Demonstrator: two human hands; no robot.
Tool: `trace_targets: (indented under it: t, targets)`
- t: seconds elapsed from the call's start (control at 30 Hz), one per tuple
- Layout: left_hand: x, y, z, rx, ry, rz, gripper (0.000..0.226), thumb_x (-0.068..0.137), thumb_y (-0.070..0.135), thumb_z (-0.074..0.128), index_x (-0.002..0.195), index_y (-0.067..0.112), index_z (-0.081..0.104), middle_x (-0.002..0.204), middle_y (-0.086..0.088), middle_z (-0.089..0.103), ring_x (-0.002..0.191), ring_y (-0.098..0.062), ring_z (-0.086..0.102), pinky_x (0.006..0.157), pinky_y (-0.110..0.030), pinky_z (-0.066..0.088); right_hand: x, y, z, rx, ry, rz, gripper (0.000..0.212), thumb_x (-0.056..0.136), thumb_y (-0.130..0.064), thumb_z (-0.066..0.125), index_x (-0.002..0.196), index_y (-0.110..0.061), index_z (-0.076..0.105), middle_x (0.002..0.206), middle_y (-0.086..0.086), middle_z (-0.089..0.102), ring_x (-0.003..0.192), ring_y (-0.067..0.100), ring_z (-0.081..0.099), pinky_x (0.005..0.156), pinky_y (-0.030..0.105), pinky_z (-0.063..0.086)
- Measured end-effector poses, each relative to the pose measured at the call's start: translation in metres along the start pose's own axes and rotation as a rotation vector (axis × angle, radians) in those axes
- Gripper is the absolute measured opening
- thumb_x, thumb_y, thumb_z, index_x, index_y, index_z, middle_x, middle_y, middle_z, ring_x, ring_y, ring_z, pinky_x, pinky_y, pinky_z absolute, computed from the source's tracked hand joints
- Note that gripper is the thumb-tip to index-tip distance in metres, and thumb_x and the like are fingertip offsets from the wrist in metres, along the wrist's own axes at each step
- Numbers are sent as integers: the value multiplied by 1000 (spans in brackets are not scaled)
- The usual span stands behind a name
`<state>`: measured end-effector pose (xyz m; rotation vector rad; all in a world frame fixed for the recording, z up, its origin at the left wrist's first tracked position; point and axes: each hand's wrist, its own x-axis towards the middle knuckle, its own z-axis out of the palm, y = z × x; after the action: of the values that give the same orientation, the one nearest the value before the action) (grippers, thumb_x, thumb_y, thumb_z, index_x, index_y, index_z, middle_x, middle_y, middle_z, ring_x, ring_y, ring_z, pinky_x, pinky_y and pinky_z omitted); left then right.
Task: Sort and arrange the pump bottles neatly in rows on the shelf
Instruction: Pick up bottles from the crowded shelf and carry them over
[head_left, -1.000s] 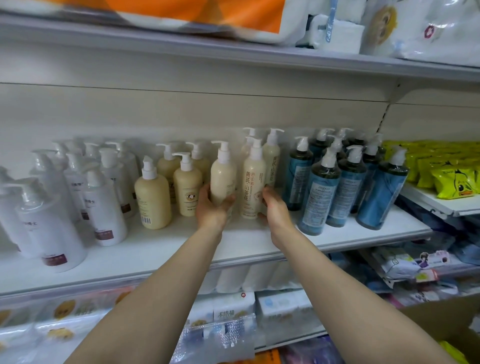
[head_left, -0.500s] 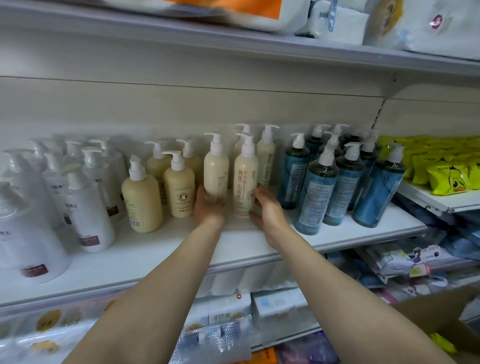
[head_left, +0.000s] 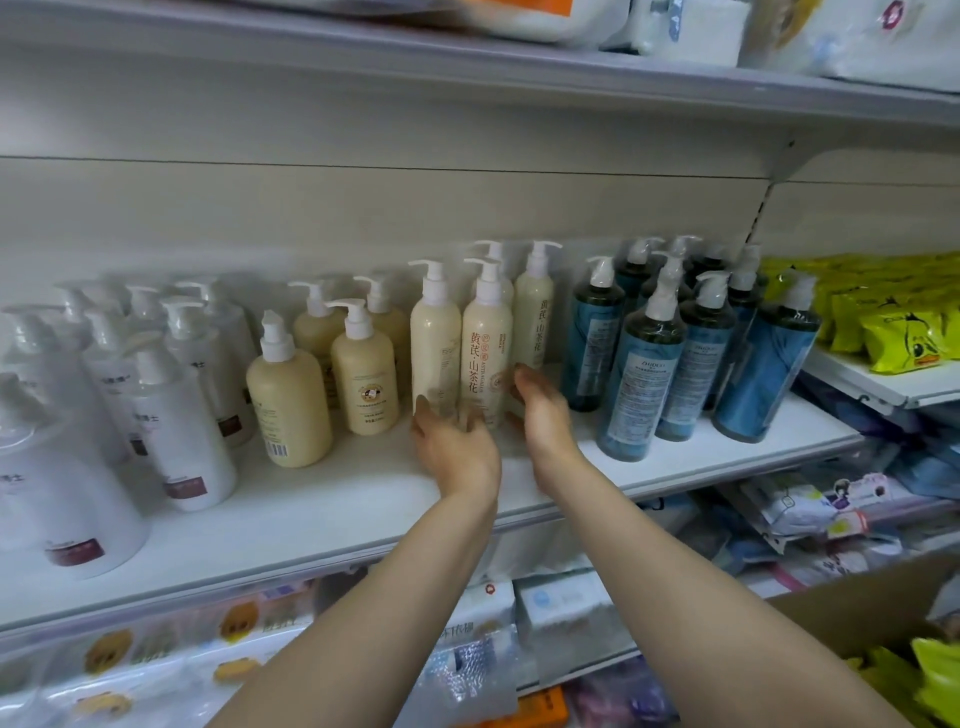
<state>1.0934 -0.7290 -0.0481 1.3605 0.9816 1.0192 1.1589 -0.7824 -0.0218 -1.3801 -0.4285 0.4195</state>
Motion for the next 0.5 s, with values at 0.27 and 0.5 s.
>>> trace_targets:
  t: [0.27,0.5]
  targets:
    - [-43,22,16,-114,-211,151,42,100,24,55,141,19,46,143,-2,49,131,-17,47,113,-39,40,-36,-10,-26,-19,346,-416,13,98,-35,53,99,-27,63,92,0,69,86,14,65,79,36,56]
    - [-68,38,51,-104,-542,114,44,105,28,45,148,21,42,147,3,50,125,-6,48,98,-20,38,-44,-15,-86,-124,654,-419,12,100,-34,57,107,-26,51,103,-3,60,91,6,59,83,30,51]
